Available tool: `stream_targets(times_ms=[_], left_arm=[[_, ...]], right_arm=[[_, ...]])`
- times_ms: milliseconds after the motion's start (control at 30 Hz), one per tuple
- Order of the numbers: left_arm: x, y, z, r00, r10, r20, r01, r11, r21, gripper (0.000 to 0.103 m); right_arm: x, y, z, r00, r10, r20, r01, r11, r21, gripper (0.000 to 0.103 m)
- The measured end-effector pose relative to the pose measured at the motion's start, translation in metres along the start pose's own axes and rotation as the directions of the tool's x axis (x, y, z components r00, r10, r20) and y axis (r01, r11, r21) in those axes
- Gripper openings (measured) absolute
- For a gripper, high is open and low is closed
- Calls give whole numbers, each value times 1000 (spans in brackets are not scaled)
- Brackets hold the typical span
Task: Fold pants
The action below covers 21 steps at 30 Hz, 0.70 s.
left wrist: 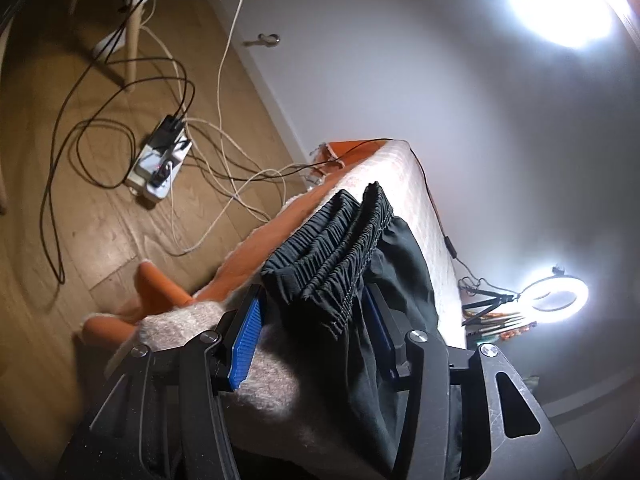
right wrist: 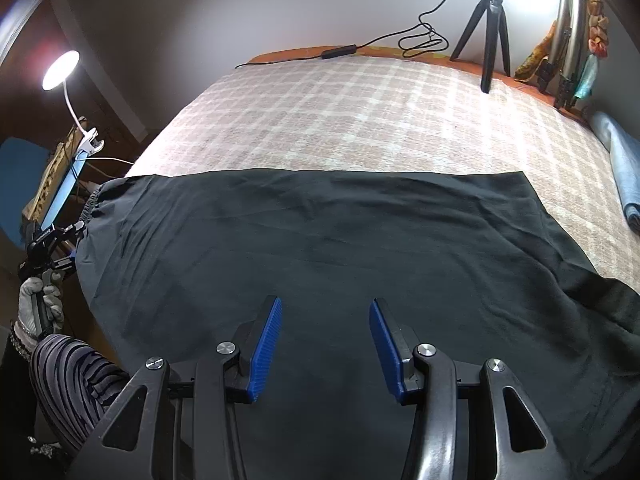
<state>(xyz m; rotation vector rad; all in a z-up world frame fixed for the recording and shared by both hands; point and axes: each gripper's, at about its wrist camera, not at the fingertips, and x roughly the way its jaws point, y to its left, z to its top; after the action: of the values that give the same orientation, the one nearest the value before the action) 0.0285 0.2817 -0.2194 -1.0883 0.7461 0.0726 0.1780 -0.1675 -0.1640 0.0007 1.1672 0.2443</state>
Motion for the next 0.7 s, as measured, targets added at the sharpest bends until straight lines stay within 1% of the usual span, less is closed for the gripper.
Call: stream_targets(times_ms=[33,100,133,167,200,333,433,500,533,567,600,633,667,700], left_arm=[[1,0,0,1000,1,5,-1,1000,1,45],[0,-2,0,999,15,28,-15,1000,9,31],[0,-3,0,999,20,37,-20,1000,16,30],[-1,-4,0,999,20,47,-21,1000,22,24],[-2,-5,0,998,20,56,-22,999,33,21],[-5,-27,0,993,51,103,-66,988,141,17],[-10,-58,-4,987,65,145,-101,960,262,16],[-11,-87,-10,985,60,159,-115,923,368,16],[-11,-103,-14,986,56,160,-120,894,431,16],[-9,-123,-21,987,48,151,-119,854,507,16],[-6,-143,-30,990,42,137,-115,805,582,16],[-3,-156,-36,992,39,123,-108,768,631,16],[2,-171,-45,994,36,101,-96,722,685,16],[7,-183,-52,996,34,79,-80,686,723,16]], right_arm=[[0,-1,0,1000,1,0,-1,1000,4,48],[0,-2,0,1000,2,1,-2,1000,11,48],[0,-2,0,1000,2,1,-2,1000,11,48],[0,-2,-1,1000,2,1,-2,1000,11,48],[0,-2,-1,1000,2,1,-2,1000,10,48],[1,-2,-3,1000,1,-1,-1,1000,11,48],[0,-4,-5,1000,10,0,-10,1000,29,48],[-1,-5,-5,1000,25,1,-25,999,45,48],[-1,-5,-4,1000,29,2,-29,998,50,48],[-2,-5,-3,999,39,4,-39,998,59,48],[-2,-5,-2,999,54,7,-54,996,69,48],[-1,-4,0,997,75,11,-76,994,82,48],[0,-4,2,995,99,14,-100,990,97,48],[1,-3,3,993,121,16,-122,987,109,49]])
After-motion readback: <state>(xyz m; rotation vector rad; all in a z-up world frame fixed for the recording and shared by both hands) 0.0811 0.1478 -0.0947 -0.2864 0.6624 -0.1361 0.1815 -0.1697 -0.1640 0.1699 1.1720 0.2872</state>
